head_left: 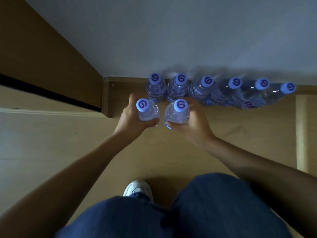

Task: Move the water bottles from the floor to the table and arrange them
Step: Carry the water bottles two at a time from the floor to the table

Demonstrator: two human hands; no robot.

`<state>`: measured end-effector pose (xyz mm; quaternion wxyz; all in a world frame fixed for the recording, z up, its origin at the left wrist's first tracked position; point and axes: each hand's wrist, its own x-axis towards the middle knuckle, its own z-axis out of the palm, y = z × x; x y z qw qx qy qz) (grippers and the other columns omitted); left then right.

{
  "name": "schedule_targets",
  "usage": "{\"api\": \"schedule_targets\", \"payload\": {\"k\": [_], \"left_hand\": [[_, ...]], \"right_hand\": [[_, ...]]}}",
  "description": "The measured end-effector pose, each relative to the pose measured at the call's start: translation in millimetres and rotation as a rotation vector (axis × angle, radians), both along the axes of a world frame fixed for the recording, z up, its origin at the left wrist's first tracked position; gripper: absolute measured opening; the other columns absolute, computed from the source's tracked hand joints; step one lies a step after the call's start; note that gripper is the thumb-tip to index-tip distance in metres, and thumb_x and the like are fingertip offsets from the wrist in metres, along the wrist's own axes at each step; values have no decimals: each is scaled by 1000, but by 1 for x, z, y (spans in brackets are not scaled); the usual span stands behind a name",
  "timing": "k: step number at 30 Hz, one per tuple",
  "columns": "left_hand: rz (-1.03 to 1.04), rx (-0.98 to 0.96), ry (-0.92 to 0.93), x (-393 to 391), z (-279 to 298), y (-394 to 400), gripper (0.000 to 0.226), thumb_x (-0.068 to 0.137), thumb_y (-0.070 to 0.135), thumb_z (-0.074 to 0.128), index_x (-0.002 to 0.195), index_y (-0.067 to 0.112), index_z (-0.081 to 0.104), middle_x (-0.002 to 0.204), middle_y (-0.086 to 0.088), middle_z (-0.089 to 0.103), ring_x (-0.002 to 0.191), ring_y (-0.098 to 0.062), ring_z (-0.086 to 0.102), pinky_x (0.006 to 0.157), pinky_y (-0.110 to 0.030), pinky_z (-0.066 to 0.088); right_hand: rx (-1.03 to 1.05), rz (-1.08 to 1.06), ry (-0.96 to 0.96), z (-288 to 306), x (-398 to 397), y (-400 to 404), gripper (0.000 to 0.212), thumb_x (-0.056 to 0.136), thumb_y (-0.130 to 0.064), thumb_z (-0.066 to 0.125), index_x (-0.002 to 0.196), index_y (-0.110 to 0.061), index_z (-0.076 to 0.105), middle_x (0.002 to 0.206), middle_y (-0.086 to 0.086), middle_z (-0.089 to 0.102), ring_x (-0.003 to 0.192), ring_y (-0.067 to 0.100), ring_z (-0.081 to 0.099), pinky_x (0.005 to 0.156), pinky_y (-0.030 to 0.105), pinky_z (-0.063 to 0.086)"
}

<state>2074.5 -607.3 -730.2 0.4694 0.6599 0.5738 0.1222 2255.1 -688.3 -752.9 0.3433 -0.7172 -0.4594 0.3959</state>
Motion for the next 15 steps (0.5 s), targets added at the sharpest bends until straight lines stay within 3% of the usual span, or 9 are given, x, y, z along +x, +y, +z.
{"api": "schedule_targets", "payload": {"k": [4, 9, 15], "left_hand": [[-30, -38, -2, -12, 93, -13, 59, 58, 17, 91, 94, 18, 43, 75, 17, 59, 63, 5, 55, 54, -8, 41], [19, -44, -32, -31, 254, -32, 53, 58, 15, 91, 96, 24, 56, 78, 17, 63, 69, 14, 57, 58, -3, 41], [158, -14, -76, -69, 459, -54, 51, 60, 16, 90, 99, 31, 62, 81, 18, 65, 72, 15, 58, 63, -1, 41]], "right_hand": [[-18, -29, -1, 96, -10, -16, 60, 64, -23, 90, 110, -20, 52, 101, -11, 65, 92, 3, 63, 78, 20, 50], [-55, 82, -12, 254, -25, -21, 58, 64, -25, 88, 111, -22, 55, 104, -9, 65, 93, 11, 65, 81, 39, 53], [-26, 226, 22, 465, -56, -25, 59, 64, -29, 84, 116, -23, 57, 104, -7, 68, 96, 12, 65, 82, 40, 54]]}}
